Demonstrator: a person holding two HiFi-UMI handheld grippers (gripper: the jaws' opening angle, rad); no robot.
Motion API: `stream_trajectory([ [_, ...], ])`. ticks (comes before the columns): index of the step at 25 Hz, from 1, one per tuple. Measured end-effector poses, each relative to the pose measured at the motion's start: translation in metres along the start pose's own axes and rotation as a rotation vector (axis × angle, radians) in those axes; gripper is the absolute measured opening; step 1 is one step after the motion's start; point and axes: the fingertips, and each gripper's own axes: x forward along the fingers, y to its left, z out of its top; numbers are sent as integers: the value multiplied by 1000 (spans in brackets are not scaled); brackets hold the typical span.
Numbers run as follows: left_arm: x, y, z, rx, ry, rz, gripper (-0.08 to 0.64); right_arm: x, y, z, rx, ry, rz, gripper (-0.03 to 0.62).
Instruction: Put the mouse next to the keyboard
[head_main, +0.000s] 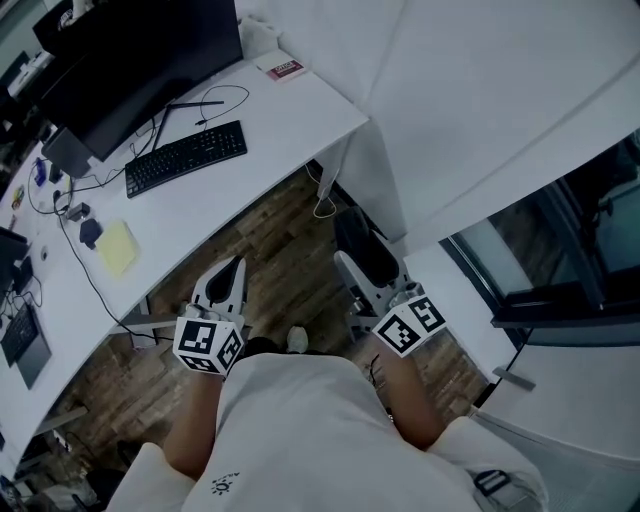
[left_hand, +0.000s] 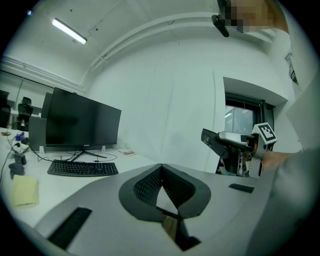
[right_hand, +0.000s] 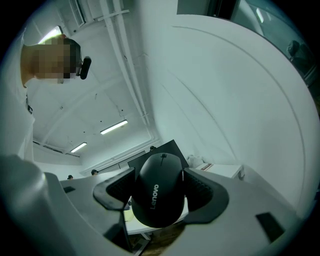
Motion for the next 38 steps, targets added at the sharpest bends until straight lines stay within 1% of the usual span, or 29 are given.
stream_trajectory([
  [9, 6, 4, 8, 10, -2, 15, 11, 7, -4, 4, 10, -2, 14, 311],
  [19, 25, 13, 6, -7, 3, -8, 11, 27, -13, 0, 3, 16, -3, 311],
  [24, 43, 26, 13, -4, 2, -18, 11, 45, -19, 3, -7, 16, -2, 311],
  [30, 74, 44, 20, -4, 18, -40, 11, 78, -36, 3, -9, 21, -21, 311],
  [38, 128, 73, 40, 6, 47, -106, 11, 125, -61, 9, -10, 28, -71, 311],
])
